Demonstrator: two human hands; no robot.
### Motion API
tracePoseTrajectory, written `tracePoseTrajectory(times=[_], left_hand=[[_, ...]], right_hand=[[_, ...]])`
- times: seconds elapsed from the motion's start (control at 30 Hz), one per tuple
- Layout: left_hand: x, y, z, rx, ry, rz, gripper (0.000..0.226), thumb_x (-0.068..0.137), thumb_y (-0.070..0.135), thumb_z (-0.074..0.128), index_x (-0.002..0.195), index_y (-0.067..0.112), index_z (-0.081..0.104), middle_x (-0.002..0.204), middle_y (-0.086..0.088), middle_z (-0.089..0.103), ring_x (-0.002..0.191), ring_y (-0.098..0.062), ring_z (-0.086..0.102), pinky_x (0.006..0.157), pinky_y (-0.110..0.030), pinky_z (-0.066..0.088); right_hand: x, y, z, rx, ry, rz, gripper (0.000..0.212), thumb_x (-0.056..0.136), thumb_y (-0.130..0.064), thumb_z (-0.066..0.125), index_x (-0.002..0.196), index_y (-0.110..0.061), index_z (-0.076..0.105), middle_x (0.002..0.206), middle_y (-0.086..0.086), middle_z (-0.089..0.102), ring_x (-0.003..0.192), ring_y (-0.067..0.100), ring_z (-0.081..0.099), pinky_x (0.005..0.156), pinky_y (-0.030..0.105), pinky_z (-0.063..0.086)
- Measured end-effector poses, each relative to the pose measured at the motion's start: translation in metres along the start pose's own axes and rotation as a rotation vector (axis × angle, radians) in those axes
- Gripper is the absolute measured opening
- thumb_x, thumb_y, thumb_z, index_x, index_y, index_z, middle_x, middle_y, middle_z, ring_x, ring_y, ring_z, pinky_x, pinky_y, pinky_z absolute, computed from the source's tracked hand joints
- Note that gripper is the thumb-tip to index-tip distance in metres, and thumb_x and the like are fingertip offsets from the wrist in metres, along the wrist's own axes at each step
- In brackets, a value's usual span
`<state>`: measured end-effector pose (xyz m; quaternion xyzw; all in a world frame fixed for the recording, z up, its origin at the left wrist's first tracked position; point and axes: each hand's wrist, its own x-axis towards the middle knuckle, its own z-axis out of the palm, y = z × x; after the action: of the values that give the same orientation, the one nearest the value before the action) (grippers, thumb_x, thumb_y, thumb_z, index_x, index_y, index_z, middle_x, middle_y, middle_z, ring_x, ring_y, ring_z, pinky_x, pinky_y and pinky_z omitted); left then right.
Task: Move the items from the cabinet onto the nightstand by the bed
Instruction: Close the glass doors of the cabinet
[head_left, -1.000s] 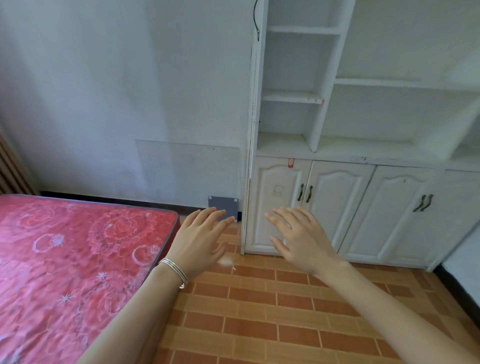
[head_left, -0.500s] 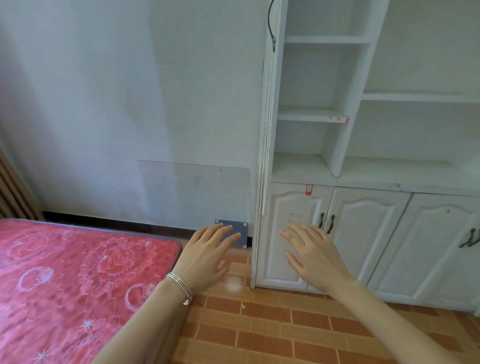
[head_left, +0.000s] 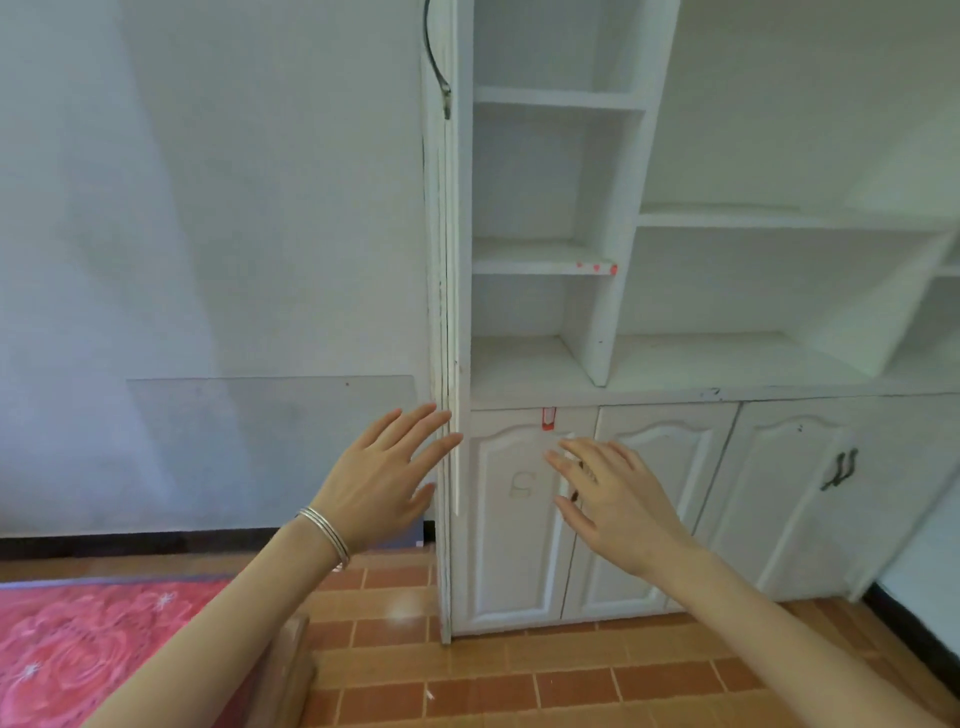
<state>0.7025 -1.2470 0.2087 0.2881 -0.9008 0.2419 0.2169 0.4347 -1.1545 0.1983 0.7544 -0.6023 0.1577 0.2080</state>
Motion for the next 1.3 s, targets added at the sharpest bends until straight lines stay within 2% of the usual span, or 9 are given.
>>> tracePoseTrajectory(times=[0.1, 0.37, 0.6, 0.7, 0.8, 0.9, 1.3], left_hand=[[0.028, -0.022, 0.016, -0.007, 0.013, 0.071, 0.064, 0.072, 0.026, 0.074, 0.131, 0.015, 0.053, 0.141, -0.011, 0.046, 0.133, -0.028, 0.038, 0.11, -0.041, 0.021], [0.083, -0.061, 0.05, -0.015, 0.106, 0.297, 0.058, 0.08, 0.03, 0.066, 0.133, 0.013, 0.051, 0.147, -0.012, 0.037, 0.142, -0.027, 0.018, 0.114, -0.043, 0.014], [0.106, -0.08, 0.071, -0.042, 0.163, 0.472, 0.056, 0.08, 0.023, 0.067, 0.132, 0.01, 0.052, 0.141, -0.015, 0.045, 0.14, -0.029, 0.022, 0.114, -0.044, 0.015], [0.111, -0.086, 0.078, -0.07, 0.195, 0.528, 0.052, 0.084, 0.021, 0.059, 0.134, 0.009, 0.047, 0.144, -0.015, 0.042, 0.141, -0.028, 0.019, 0.115, -0.043, 0.015], [0.117, -0.086, 0.084, -0.069, 0.197, 0.558, 0.046, 0.09, 0.023, 0.046, 0.134, 0.01, 0.048, 0.147, -0.014, 0.038, 0.143, -0.027, 0.014, 0.117, -0.043, 0.009], [0.125, -0.079, 0.091, -0.075, 0.2, 0.57, 0.046, 0.091, 0.026, 0.041, 0.132, 0.01, 0.052, 0.147, -0.014, 0.037, 0.143, -0.027, 0.013, 0.117, -0.043, 0.009], [0.184, -0.026, 0.123, -0.113, 0.297, 0.563, 0.037, 0.083, 0.026, 0.051, 0.114, 0.011, 0.065, 0.139, -0.013, 0.048, 0.142, -0.027, 0.017, 0.117, -0.041, 0.007]], right_hand=[[0.013, 0.006, 0.004, -0.03, -0.006, 0.061, 0.048, 0.087, -0.038, 0.037, 0.122, -0.014, 0.059, 0.121, 0.007, 0.061, 0.111, 0.024, 0.057, 0.095, 0.044, 0.045], [0.043, 0.001, 0.016, -0.086, -0.002, 0.197, 0.046, 0.088, -0.037, 0.038, 0.125, -0.016, 0.055, 0.121, 0.004, 0.059, 0.111, 0.022, 0.056, 0.097, 0.043, 0.043], [0.05, -0.012, 0.027, -0.136, -0.009, 0.301, 0.046, 0.089, -0.036, 0.036, 0.125, -0.016, 0.056, 0.121, 0.005, 0.06, 0.111, 0.022, 0.056, 0.096, 0.044, 0.044], [0.05, -0.015, 0.032, -0.15, -0.034, 0.344, 0.047, 0.09, -0.037, 0.034, 0.126, -0.017, 0.054, 0.122, 0.005, 0.059, 0.112, 0.021, 0.055, 0.097, 0.044, 0.043], [0.048, -0.016, 0.038, -0.134, -0.039, 0.382, 0.048, 0.09, -0.038, 0.033, 0.128, -0.017, 0.053, 0.124, 0.005, 0.058, 0.113, 0.021, 0.054, 0.099, 0.043, 0.041], [0.045, -0.013, 0.042, -0.144, -0.039, 0.398, 0.046, 0.088, -0.036, 0.037, 0.126, -0.017, 0.054, 0.123, 0.005, 0.058, 0.111, 0.021, 0.055, 0.098, 0.043, 0.041], [0.03, 0.059, 0.051, -0.189, -0.048, 0.434, 0.047, 0.09, -0.038, 0.036, 0.128, -0.017, 0.054, 0.123, 0.005, 0.059, 0.111, 0.021, 0.055, 0.098, 0.042, 0.04]])
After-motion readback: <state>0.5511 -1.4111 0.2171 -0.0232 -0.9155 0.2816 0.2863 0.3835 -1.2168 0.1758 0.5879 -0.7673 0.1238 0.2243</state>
